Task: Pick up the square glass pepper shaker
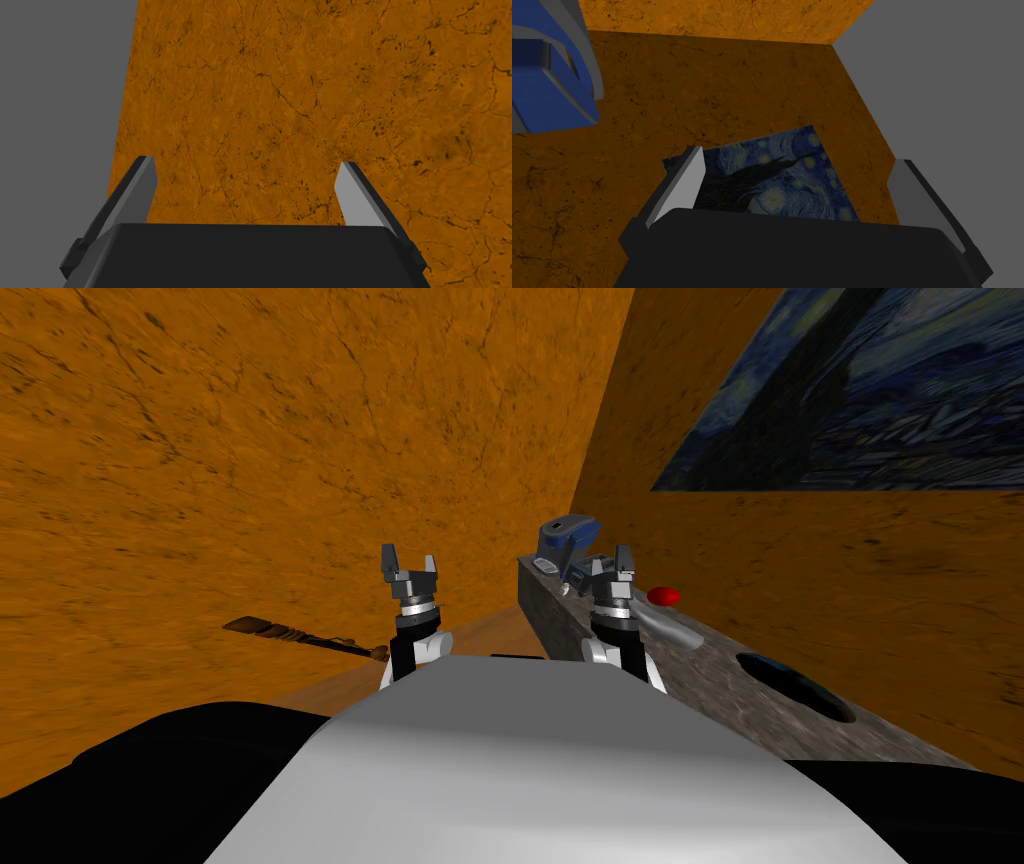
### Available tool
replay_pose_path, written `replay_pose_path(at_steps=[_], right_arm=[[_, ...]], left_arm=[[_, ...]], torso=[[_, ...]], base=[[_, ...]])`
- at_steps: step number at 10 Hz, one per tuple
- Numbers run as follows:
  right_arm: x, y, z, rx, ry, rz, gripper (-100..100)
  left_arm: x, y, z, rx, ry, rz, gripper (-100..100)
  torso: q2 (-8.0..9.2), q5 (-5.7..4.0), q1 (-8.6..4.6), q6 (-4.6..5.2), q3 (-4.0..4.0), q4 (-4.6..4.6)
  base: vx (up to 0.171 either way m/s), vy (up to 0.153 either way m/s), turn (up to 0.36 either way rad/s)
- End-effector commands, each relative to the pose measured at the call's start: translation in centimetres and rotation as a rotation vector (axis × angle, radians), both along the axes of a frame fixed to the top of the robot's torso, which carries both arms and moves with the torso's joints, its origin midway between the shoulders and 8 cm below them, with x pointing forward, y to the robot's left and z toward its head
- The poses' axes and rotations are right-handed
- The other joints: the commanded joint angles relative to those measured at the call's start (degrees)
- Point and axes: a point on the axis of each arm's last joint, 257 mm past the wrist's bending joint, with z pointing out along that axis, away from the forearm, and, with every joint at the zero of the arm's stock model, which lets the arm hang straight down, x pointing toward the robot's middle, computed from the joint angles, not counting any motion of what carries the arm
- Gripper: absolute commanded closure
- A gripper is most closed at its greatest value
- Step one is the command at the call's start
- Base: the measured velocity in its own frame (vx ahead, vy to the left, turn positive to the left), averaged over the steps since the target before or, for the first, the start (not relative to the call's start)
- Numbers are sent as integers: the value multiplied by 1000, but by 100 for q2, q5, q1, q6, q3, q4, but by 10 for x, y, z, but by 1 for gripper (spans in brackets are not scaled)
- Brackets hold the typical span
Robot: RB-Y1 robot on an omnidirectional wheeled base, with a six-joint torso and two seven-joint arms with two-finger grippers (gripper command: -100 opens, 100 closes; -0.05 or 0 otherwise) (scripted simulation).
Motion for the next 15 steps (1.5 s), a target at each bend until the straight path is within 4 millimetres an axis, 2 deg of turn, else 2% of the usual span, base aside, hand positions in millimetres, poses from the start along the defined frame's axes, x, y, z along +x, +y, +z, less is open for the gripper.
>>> replay_pose_path(at_steps=[1, 5, 10, 11, 13, 14, 15], right_arm=[[4, 2, -6, -3, 19, 24, -100], [26, 6, -36, 56, 118, 119, -100], [66, 9, -98, 278, 310, 264, -100], [66, 9, -98, 282, 310, 266, -100], [81, 12, -127, 402, 393, 328, -100], [81, 12, -128, 403, 397, 327, -100], [89, 15, -143, 467, 442, 356, -100]], left_arm=[[0, 0, 0, 0, 0, 0, 0], [0, 0, 0, 0, 0, 0, 0], [0, 0, 0, 0, 0, 0, 0], [0, 0, 0, 0, 0, 0, 0], [0, 0, 0, 0, 0, 0, 0], [0, 0, 0, 0, 0, 0, 0], [0, 0, 0, 0, 0, 0, 0]], torso=[[0, 0, 0, 0, 0, 0], [7, 4, 17, 1, 4, 1], [20, 9, 42, 1, 11, 4], [23, 11, 49, 0, 13, 5], [14, 6, 28, 1, 8, 3], [16, 8, 35, 0, 9, 3], [14, 8, 32, -2, 9, 4]], base=[[-5, 13, -41], [-20, 50, -81], [-55, 110, -140], [-53, 86, -64], [-47, 75, -146], [-49, 76, -70], [-52, 78, -118]])
